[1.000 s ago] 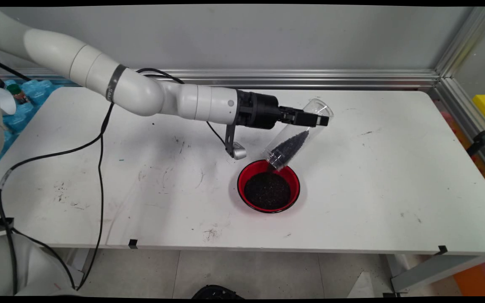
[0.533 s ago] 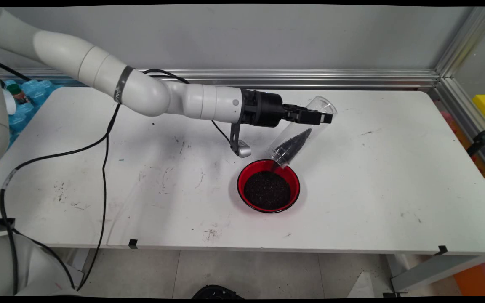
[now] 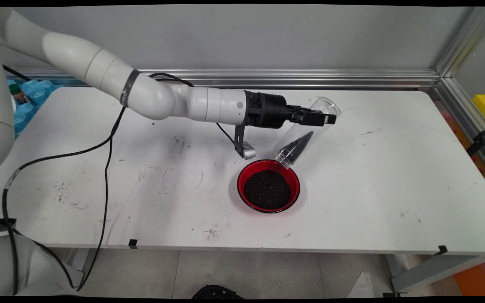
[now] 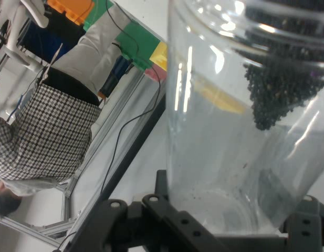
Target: Pour the black seasoning powder in the red bowl
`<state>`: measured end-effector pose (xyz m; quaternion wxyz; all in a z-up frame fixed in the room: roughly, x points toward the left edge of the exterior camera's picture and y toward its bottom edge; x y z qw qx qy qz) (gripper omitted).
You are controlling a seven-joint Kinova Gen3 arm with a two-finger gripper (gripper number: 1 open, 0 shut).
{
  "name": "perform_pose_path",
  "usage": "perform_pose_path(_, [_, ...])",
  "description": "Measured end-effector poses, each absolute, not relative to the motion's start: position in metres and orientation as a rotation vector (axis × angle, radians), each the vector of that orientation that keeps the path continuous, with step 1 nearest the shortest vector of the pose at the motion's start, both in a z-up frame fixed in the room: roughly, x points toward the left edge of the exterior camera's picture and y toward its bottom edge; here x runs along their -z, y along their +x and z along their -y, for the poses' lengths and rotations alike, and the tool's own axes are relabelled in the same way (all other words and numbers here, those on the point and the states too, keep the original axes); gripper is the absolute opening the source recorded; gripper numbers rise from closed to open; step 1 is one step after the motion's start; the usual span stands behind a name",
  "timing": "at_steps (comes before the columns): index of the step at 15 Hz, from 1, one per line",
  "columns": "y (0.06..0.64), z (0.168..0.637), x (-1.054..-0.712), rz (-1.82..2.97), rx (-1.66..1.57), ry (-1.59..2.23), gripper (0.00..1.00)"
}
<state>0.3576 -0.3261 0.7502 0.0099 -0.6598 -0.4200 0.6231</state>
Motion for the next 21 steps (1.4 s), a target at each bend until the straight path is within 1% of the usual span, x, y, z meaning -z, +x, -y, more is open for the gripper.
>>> perform_pose_path(14, [0.348, 0.314, -0.724, 1.324, -1.92, -2.069, 0.0])
perform_pose_path(21, [0.349, 0.311, -0.723, 1.345, -1.918, -2.065, 0.0])
